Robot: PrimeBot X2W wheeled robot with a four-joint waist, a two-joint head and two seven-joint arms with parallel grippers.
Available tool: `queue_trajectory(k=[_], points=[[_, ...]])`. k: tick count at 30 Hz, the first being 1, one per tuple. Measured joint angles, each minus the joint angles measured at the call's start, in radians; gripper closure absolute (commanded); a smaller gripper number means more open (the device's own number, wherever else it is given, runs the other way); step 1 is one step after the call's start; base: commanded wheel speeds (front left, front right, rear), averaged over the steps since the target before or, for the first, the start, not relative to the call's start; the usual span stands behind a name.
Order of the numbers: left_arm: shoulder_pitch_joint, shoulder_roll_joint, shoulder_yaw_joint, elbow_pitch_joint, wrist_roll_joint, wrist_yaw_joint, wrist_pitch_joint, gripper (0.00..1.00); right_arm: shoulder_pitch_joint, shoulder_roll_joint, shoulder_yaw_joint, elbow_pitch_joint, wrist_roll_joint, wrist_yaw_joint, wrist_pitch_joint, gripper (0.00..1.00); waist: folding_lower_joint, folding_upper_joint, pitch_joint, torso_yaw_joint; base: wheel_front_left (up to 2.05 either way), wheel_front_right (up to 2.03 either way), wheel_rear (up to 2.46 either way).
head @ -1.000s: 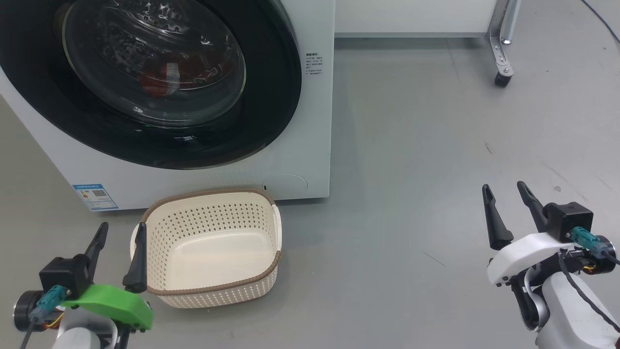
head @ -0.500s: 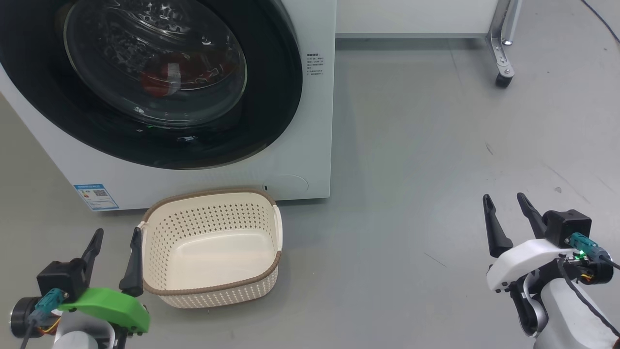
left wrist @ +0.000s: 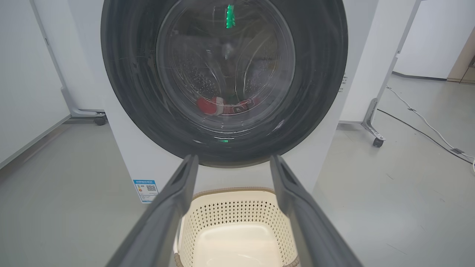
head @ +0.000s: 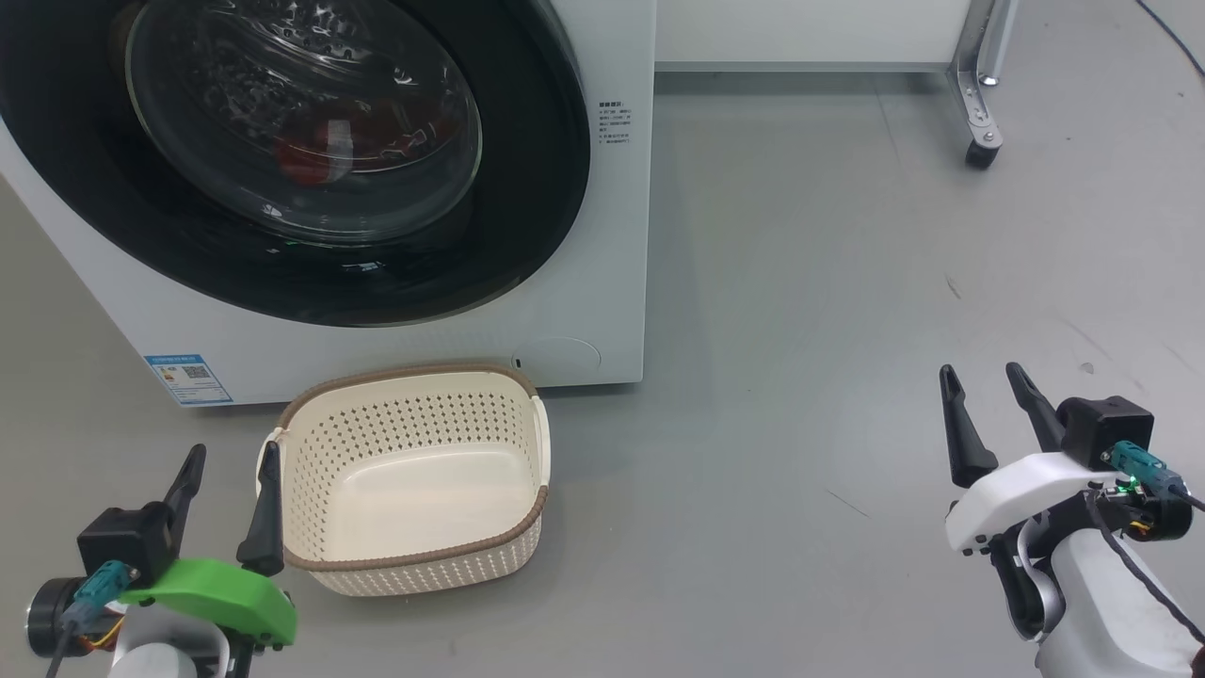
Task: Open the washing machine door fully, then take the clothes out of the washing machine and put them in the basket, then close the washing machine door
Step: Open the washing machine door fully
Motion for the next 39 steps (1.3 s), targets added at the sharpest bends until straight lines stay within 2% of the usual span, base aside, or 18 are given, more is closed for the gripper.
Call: queue_trajectory(k=[4, 5, 6, 7, 8, 12, 16, 22, 29, 39], points=[[0.000, -0.002, 0.007, -0.001, 0.001, 0.000, 0.000, 0.00, -0.014, 0.007, -0.021, -0.015, 0.008, 0.005, 0.000, 0.00, 0.0000, 0.0000, 0.002, 0.001, 0.00, 0.00, 0.00], [0.000, -0.003, 0.008, -0.002, 0.002, 0.000, 0.000, 0.00, -0.016, 0.010, -0.032, -0.021, 0.019, 0.006, 0.000, 0.16, 0.0000, 0.0000, 0.003, 0.001, 0.00, 0.00, 0.00], [0.000, -0.004, 0.008, -0.002, 0.003, 0.000, 0.000, 0.00, -0.019, 0.013, -0.040, -0.026, 0.027, 0.011, 0.000, 0.50, 0.0000, 0.0000, 0.003, 0.002, 0.00, 0.00, 0.00], [0.000, -0.005, 0.008, -0.003, 0.003, 0.000, 0.000, 0.00, -0.024, 0.017, -0.052, -0.031, 0.034, 0.014, 0.000, 0.64, 0.0000, 0.0000, 0.004, 0.002, 0.00, 0.00, 0.00], [0.000, -0.006, 0.007, -0.003, 0.003, 0.000, 0.000, 0.00, -0.030, 0.026, -0.066, -0.039, 0.048, 0.015, 0.000, 1.00, 0.0000, 0.0000, 0.005, 0.003, 0.00, 0.00, 0.00], [0.000, -0.007, -0.001, -0.010, 0.003, 0.000, 0.000, 0.00, -0.042, 0.060, -0.128, -0.072, 0.124, 0.032, 0.000, 1.00, 0.0000, 0.0000, 0.011, 0.006, 0.00, 0.00, 0.00], [0.000, -0.009, -0.012, -0.023, 0.003, 0.000, 0.000, 0.00, -0.052, 0.128, -0.235, -0.091, 0.302, 0.066, 0.000, 1.00, 0.0000, 0.0000, 0.027, 0.017, 0.00, 0.00, 0.00], [-0.001, -0.010, -0.031, -0.046, 0.003, -0.005, 0.000, 0.00, -0.073, 0.135, -0.287, -0.084, 0.475, 0.083, 0.004, 1.00, 0.0000, 0.0000, 0.057, 0.034, 0.00, 0.00, 0.00], [-0.026, -0.009, -0.052, -0.093, -0.008, -0.005, 0.000, 0.00, -0.179, 0.138, -0.323, -0.096, 0.670, 0.084, 0.093, 1.00, 0.0000, 0.0000, 0.114, 0.058, 0.00, 0.00, 0.00], [-0.080, -0.009, -0.111, -0.163, -0.046, -0.005, 0.000, 0.00, -0.342, 0.135, -0.322, -0.108, 0.798, 0.084, 0.234, 1.00, 0.0000, 0.0000, 0.231, 0.107, 0.00, 0.00, 0.00]])
